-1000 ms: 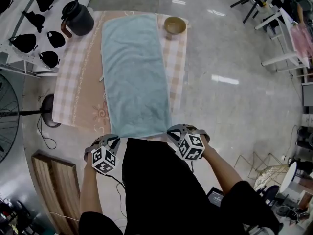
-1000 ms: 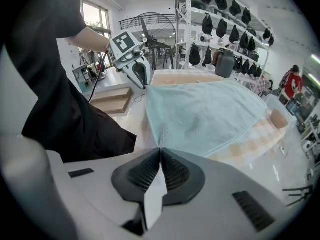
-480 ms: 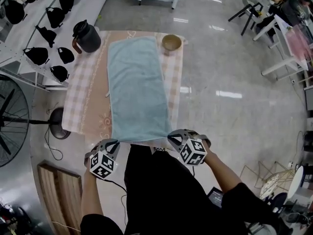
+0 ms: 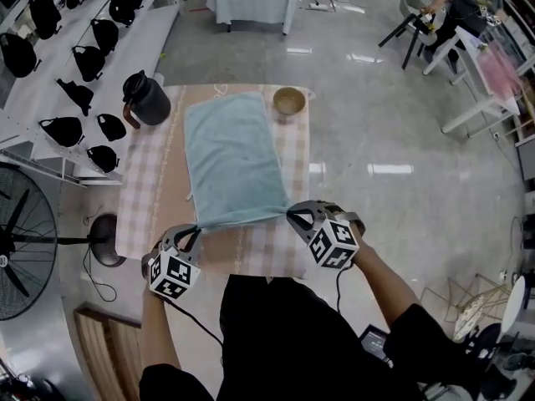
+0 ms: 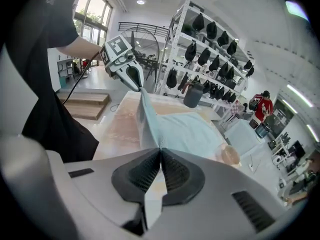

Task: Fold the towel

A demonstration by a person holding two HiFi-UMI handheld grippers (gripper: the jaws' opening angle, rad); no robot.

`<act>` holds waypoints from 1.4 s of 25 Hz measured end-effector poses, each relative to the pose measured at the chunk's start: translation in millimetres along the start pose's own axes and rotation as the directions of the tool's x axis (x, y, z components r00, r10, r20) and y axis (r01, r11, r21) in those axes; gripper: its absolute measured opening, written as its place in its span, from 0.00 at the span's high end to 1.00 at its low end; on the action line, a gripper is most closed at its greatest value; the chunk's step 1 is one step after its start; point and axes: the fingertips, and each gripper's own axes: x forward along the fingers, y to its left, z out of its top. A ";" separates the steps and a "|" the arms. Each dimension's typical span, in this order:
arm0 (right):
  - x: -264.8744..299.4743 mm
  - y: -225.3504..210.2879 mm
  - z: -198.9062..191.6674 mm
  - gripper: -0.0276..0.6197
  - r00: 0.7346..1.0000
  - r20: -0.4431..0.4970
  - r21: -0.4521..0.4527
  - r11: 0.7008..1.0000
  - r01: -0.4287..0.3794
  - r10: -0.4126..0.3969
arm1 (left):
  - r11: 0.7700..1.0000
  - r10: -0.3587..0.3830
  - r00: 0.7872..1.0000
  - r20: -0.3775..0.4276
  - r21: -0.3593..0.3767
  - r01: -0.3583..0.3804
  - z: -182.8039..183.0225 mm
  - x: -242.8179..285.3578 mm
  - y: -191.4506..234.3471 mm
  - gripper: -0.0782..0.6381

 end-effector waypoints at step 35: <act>117.8 -264.8 70.6 0.94 0.956 -0.042 0.050 0.955 0.292 -0.290 | 0.994 0.112 0.983 0.144 -0.026 -0.110 75.2 124.9 288.7 0.85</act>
